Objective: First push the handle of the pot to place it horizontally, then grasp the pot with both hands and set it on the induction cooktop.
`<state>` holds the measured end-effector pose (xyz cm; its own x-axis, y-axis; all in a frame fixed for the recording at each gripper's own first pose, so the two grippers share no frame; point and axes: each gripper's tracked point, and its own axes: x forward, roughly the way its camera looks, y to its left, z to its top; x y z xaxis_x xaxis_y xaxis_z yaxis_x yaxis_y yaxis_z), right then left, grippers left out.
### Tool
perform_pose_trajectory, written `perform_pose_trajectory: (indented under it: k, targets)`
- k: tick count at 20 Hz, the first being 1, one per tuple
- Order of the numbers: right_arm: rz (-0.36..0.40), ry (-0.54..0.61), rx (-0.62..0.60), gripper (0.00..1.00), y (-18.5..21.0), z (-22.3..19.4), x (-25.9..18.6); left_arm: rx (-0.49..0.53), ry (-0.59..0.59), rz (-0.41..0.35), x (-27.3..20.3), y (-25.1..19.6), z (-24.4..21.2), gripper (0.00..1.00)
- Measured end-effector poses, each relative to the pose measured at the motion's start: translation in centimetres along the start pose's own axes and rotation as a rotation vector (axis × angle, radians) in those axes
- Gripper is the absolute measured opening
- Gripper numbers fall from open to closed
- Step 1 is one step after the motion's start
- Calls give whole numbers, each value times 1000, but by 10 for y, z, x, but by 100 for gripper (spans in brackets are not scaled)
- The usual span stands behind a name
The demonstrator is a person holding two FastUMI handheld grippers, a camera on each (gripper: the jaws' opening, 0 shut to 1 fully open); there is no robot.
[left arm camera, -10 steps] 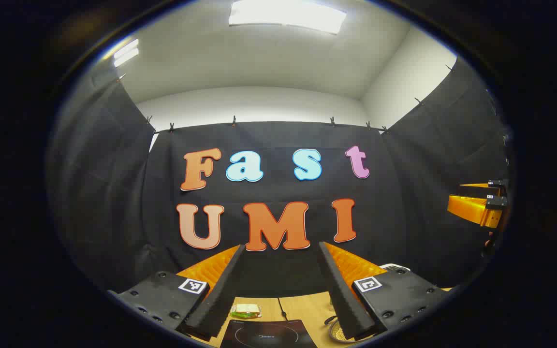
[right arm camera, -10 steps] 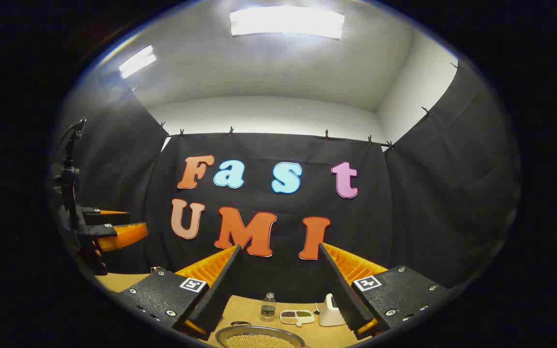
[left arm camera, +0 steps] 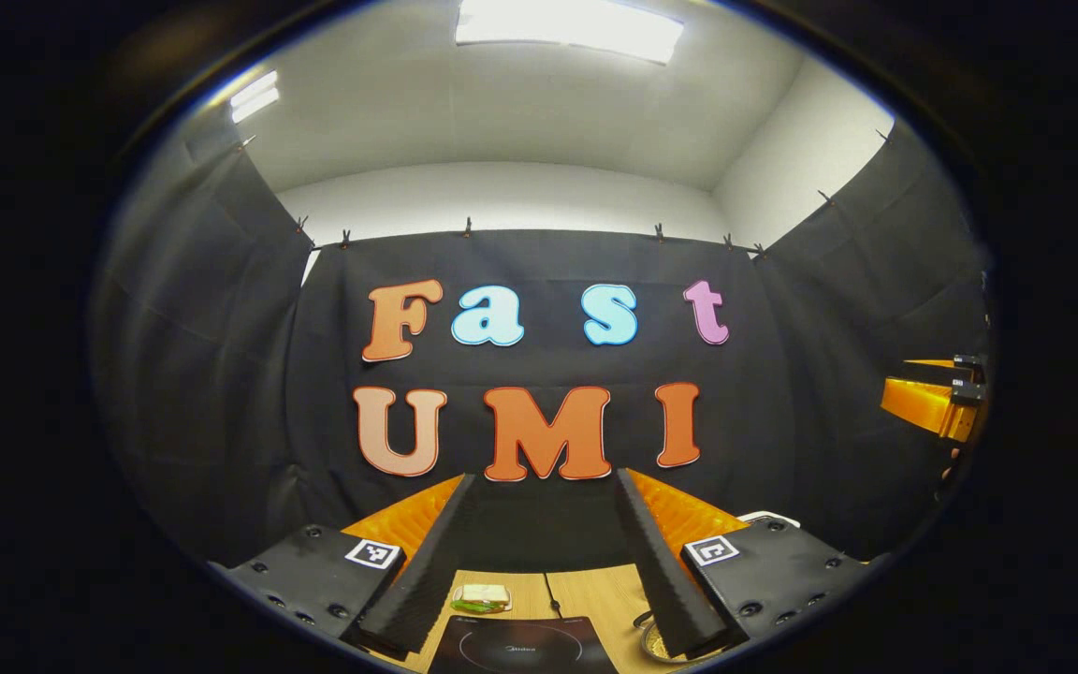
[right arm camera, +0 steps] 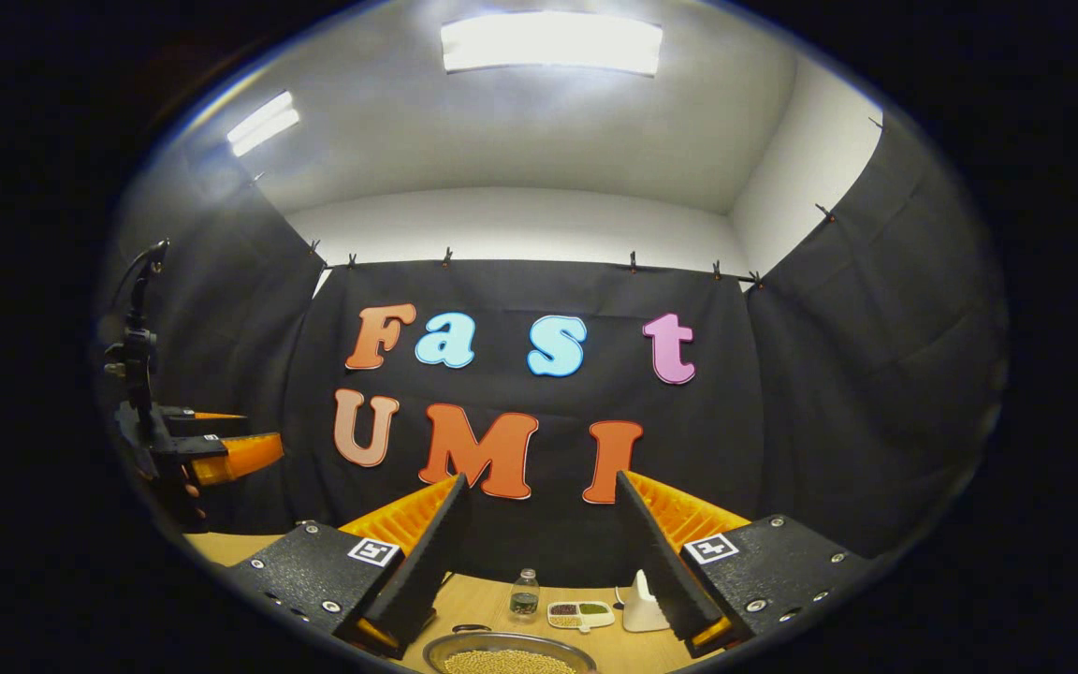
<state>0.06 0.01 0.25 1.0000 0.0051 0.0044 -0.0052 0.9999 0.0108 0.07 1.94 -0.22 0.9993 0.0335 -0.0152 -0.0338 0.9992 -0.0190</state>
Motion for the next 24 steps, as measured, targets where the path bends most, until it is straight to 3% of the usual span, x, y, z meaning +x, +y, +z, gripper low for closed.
perform_pose_trajectory:
  k: [2, 5, 14, 24]
  targets:
    - [1, -1, -2, 95, 2, 0, 0, -5, -4, 8, 2, 3, 4, 92]
    - [1, 0, -2, 95, 1, -1, 1, -15, -16, 18, -1, 9, 6, 97]
    - [2, -16, -3, 95, 1, -1, 1, -25, -44, 31, -2, 13, 12, 97]
    - [11, 34, 14, 95, -1, -31, 1, -30, -59, 34, -1, 12, 6, 95]
